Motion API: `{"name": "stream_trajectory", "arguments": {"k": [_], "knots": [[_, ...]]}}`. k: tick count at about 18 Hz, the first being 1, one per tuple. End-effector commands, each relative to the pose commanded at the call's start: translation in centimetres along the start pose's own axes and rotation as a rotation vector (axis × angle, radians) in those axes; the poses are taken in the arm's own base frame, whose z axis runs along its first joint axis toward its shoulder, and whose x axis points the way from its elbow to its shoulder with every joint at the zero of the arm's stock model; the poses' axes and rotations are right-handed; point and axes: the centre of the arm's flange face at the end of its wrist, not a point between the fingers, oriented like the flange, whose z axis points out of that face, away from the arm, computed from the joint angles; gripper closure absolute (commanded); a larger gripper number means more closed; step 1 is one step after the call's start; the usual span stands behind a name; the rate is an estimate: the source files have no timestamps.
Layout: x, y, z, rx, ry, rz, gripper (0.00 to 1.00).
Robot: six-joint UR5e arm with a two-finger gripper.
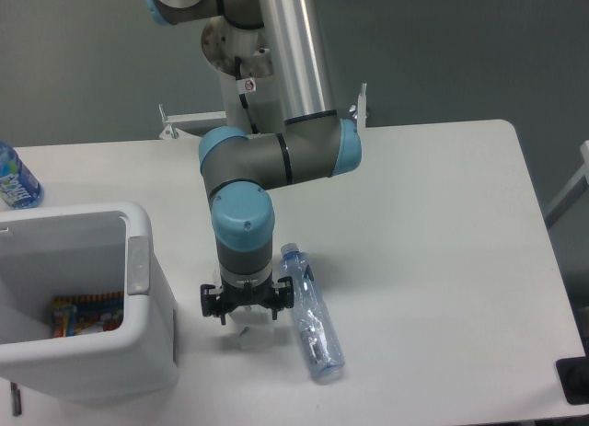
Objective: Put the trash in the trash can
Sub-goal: 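Lower the gripper onto the white paper wrapper and close on it, then lift the paper wrapper and carry it over the white bin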
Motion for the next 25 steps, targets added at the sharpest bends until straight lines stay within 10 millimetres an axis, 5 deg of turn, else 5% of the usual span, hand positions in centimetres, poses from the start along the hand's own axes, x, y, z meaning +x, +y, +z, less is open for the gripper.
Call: {"name": "stream_trajectory", "arguments": {"k": [5, 16, 21, 25], "knots": [[0.5, 0.2, -0.3, -0.006, -0.009, 0.011, 0.88], [0.8, 0.4, -1.5, 0.007, 0.011, 0.014, 1.00], [1.0, 0.3, -5.0, 0.071, 0.076, 0.014, 1.00], [-0.2, 0.0, -9.6, 0.157, 0.120, 0.037, 1.00]]}}
